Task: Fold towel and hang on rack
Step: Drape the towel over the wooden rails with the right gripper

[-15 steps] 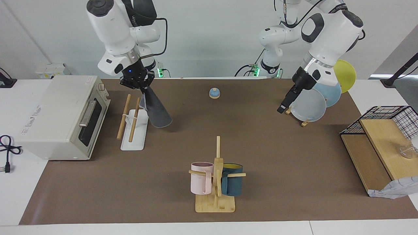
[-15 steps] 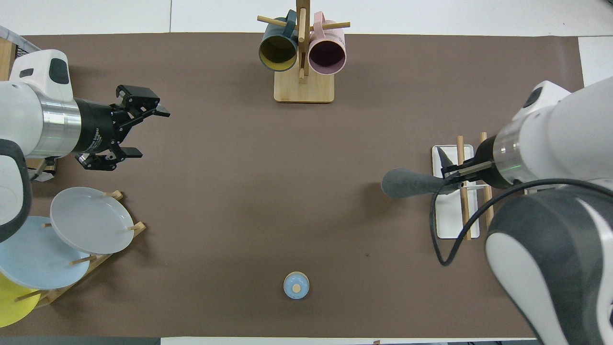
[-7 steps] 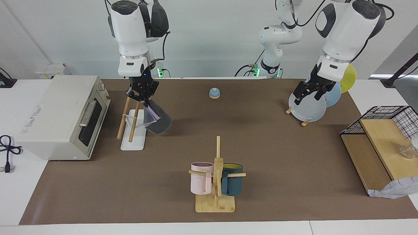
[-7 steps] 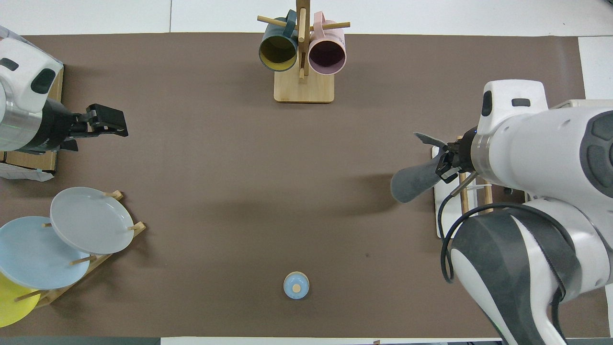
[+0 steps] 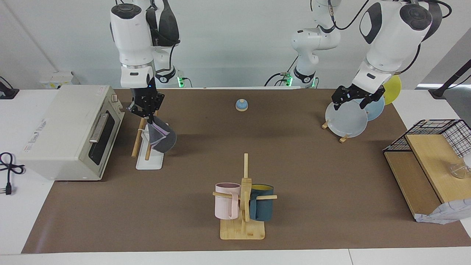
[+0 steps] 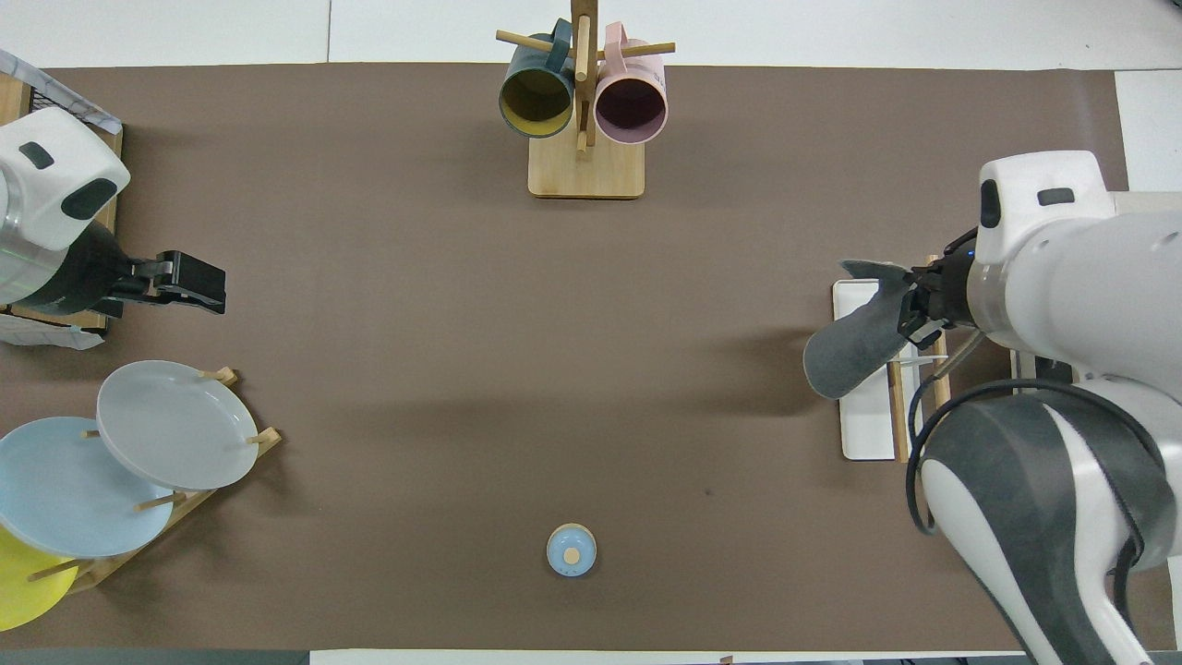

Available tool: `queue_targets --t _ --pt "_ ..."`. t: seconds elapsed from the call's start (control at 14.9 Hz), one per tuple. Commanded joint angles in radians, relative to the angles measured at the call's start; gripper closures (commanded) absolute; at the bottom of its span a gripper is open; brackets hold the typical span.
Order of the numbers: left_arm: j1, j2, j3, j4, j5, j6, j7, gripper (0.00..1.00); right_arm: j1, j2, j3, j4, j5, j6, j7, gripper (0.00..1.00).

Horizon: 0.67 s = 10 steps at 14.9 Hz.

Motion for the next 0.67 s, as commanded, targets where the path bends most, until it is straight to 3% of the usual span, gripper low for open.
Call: queue_targets --t 0.0,0.27,0.6 --pt "-0.035 0.001 0.031 -0.003 0.0 -0.008 0.016 0.0 -0.065 -0.034 0.004 -0.033 0.003 -0.037 -0.048 1.0" --pt "-0.055 0.042 0.054 0.086 -0.009 -0.001 0.016 0.0 -0.115 -0.041 0.001 -0.039 0.01 -0.072 -0.054 1.0" --pt "-0.051 0.03 0.054 0.07 -0.009 -0.002 0.007 0.0 -0.189 -0.057 -0.001 -0.077 0.01 -0.068 -0.107 1.0"
